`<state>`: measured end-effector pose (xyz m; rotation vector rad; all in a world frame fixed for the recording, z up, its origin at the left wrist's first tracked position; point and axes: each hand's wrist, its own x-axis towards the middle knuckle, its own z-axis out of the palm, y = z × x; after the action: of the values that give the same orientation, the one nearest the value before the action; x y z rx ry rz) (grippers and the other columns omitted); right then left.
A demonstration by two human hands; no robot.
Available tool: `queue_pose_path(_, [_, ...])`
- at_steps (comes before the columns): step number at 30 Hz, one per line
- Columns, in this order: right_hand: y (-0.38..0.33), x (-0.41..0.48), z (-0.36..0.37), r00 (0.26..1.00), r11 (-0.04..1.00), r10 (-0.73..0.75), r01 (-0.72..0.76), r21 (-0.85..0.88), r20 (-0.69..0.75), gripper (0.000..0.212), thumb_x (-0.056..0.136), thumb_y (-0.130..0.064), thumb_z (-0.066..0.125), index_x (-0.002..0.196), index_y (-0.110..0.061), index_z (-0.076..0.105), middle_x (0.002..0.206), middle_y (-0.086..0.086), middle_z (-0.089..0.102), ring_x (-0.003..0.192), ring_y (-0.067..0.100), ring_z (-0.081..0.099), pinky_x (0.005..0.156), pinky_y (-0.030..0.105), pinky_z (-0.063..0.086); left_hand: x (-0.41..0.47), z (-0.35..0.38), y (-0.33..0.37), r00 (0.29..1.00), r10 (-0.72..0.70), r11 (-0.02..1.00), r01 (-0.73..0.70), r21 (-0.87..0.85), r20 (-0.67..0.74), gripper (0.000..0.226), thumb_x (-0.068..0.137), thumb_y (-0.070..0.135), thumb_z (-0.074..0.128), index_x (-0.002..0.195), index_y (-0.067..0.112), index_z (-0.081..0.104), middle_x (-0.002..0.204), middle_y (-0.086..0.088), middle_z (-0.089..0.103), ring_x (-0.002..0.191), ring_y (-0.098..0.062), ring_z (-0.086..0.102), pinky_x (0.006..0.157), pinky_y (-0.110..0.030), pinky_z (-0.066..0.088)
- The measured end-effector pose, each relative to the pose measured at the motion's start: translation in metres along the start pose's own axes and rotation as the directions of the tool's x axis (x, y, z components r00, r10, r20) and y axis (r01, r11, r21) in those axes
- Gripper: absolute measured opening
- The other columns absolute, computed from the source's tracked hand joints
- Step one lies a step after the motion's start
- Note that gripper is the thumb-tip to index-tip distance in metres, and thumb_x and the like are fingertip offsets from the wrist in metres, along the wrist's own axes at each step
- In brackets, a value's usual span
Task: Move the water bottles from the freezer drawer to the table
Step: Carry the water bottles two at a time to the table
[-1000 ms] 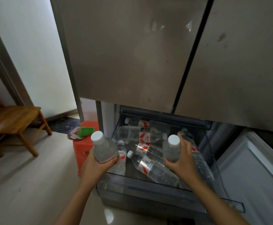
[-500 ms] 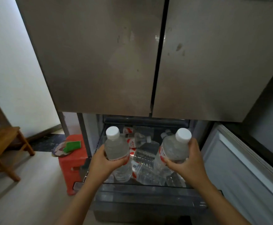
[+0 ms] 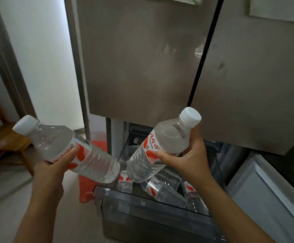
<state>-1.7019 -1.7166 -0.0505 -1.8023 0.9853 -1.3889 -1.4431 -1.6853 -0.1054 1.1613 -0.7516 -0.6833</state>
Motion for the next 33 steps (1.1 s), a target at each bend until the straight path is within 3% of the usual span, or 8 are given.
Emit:
queue_pose_path(1, [-0.002, 0.005, 0.015, 0.998, 0.999, 0.000, -0.002, 0.034, 0.065, 0.080, 0.056, -0.011, 0.086, 0.118, -0.034, 0.041, 0.112, -0.014, 0.055, 0.103, -0.003, 0.057, 0.083, 0.016, 0.052, -0.003, -0.020, 0.003, 0.998, -0.007, 1.000, 0.007, 0.010, -0.066, 0.037, 0.053, 0.038, 0.072, 0.087, 0.031, 0.061, 0.080, 0.020, 0.070, 0.084, -0.007, 0.064, 0.068, -0.018, 0.056])
queue_pose_path(4, [0.000, 0.014, 0.058, 0.974, 0.995, -0.011, -0.012, 0.100, 0.227, 0.078, 0.057, -0.017, 0.085, 0.113, -0.044, 0.038, 0.111, -0.022, 0.052, 0.105, -0.007, 0.054, 0.084, 0.014, 0.051, -0.014, -0.067, 0.007, 0.973, -0.036, 0.999, 0.044, 0.027, -0.227, 0.028, 0.072, 0.023, 0.068, 0.099, 0.026, 0.061, 0.100, 0.002, 0.065, 0.095, -0.020, 0.061, 0.093, -0.043, 0.047])
queue_pose_path(6, [0.003, 0.016, 0.089, 0.938, 0.991, -0.029, -0.019, 0.133, 0.347, 0.079, 0.055, -0.029, 0.084, 0.113, -0.051, 0.036, 0.112, -0.027, 0.050, 0.107, -0.007, 0.052, 0.084, 0.013, 0.050, -0.025, -0.096, 0.007, 0.929, -0.054, 0.995, 0.082, 0.061, -0.366, 0.039, 0.078, 0.012, 0.065, 0.115, 0.015, 0.056, 0.113, -0.010, 0.060, 0.106, -0.030, 0.057, 0.096, -0.048, 0.042])
queue_pose_path(12, [0.016, 0.008, 0.190, 0.723, 0.989, -0.055, -0.055, 0.136, 0.689, 0.077, 0.061, -0.025, 0.085, 0.113, -0.051, 0.035, 0.114, -0.029, 0.046, 0.112, -0.002, 0.050, 0.091, 0.020, 0.046, -0.079, -0.166, 0.011, 0.839, 0.000, 0.930, 0.200, 0.308, -0.545, 0.029, 0.070, 0.001, 0.074, 0.094, 0.011, 0.059, 0.084, -0.012, 0.064, 0.067, -0.025, 0.056, 0.048, -0.029, 0.045])
queue_pose_path(17, [0.036, -0.012, 0.241, 0.517, 0.997, -0.075, 0.019, 0.076, 0.853, 0.085, 0.060, -0.028, 0.085, 0.126, -0.034, 0.033, 0.125, -0.009, 0.045, 0.116, 0.006, 0.045, 0.100, 0.028, 0.042, -0.122, -0.196, -0.006, 0.775, -0.025, 0.863, 0.336, 0.379, -0.631, 0.035, 0.061, 0.005, 0.082, 0.087, 0.015, 0.061, 0.075, -0.001, 0.069, 0.070, -0.027, 0.063, 0.054, -0.028, 0.050])
queue_pose_path(20, [0.045, -0.028, 0.252, 0.370, 0.991, -0.118, 0.109, 0.083, 0.922, 0.082, 0.064, -0.024, 0.083, 0.124, -0.036, 0.028, 0.123, -0.007, 0.043, 0.113, 0.007, 0.044, 0.096, 0.021, 0.040, -0.147, -0.199, -0.018, 0.722, -0.056, 0.832, 0.415, 0.367, -0.690, 0.043, 0.049, 0.021, 0.091, 0.080, 0.023, 0.061, 0.069, 0.006, 0.071, 0.073, -0.020, 0.065, 0.067, -0.037, 0.051])
queue_pose_path(24, [0.059, -0.048, 0.255, 0.174, 0.975, -0.170, 0.173, 0.140, 0.970, 0.083, 0.067, -0.027, 0.080, 0.126, -0.038, 0.024, 0.125, -0.007, 0.040, 0.114, 0.006, 0.042, 0.096, 0.019, 0.039, -0.186, -0.194, -0.030, 0.629, -0.086, 0.811, 0.495, 0.313, -0.773, 0.069, 0.029, 0.057, 0.077, 0.089, 0.029, 0.060, 0.085, 0.006, 0.070, 0.078, -0.015, 0.066, 0.074, -0.041, 0.053])
queue_pose_path(33, [0.078, -0.081, 0.232, -0.085, 0.929, -0.295, 0.209, 0.306, 0.952, 0.081, 0.066, -0.026, 0.081, 0.124, -0.038, 0.025, 0.120, -0.011, 0.040, 0.111, 0.004, 0.042, 0.084, 0.003, 0.034, -0.304, -0.133, -0.049, 0.369, -0.079, 0.824, 0.547, 0.148, -0.926, 0.068, 0.035, 0.043, 0.086, 0.094, 0.019, 0.063, 0.083, 0.000, 0.072, 0.078, -0.021, 0.068, 0.069, -0.036, 0.053])
